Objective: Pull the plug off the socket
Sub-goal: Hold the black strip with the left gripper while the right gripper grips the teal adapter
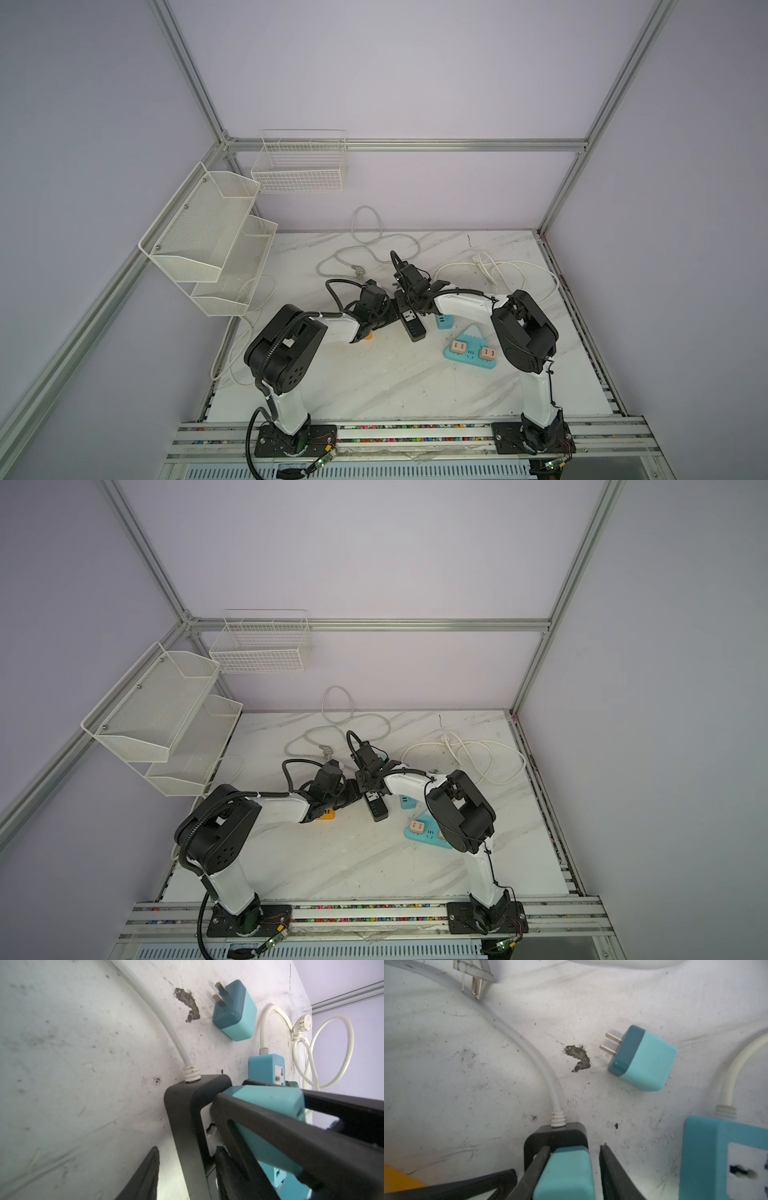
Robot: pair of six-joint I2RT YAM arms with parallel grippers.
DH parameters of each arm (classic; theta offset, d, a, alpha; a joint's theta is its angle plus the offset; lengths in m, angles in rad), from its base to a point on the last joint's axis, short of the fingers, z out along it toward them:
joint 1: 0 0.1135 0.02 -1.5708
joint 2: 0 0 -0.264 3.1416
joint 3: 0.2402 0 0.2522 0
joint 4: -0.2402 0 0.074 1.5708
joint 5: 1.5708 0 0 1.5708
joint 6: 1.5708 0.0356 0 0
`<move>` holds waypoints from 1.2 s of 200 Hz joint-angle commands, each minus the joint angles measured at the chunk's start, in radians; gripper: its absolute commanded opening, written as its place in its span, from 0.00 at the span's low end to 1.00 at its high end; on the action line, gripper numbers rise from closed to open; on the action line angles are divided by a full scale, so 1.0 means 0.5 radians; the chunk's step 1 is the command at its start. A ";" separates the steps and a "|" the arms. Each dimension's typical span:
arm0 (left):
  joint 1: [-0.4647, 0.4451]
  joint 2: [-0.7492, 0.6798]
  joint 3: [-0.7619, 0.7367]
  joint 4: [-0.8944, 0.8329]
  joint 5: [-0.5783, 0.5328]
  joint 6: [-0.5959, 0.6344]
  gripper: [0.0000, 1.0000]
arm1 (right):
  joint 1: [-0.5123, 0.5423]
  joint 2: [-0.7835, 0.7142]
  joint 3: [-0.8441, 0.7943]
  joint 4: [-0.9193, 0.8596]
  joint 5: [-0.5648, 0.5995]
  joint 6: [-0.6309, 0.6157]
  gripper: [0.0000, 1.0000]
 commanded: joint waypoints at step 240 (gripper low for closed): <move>-0.148 0.032 -0.089 -0.147 -0.209 -0.210 0.34 | 0.081 0.022 0.186 -0.074 -0.009 0.083 0.12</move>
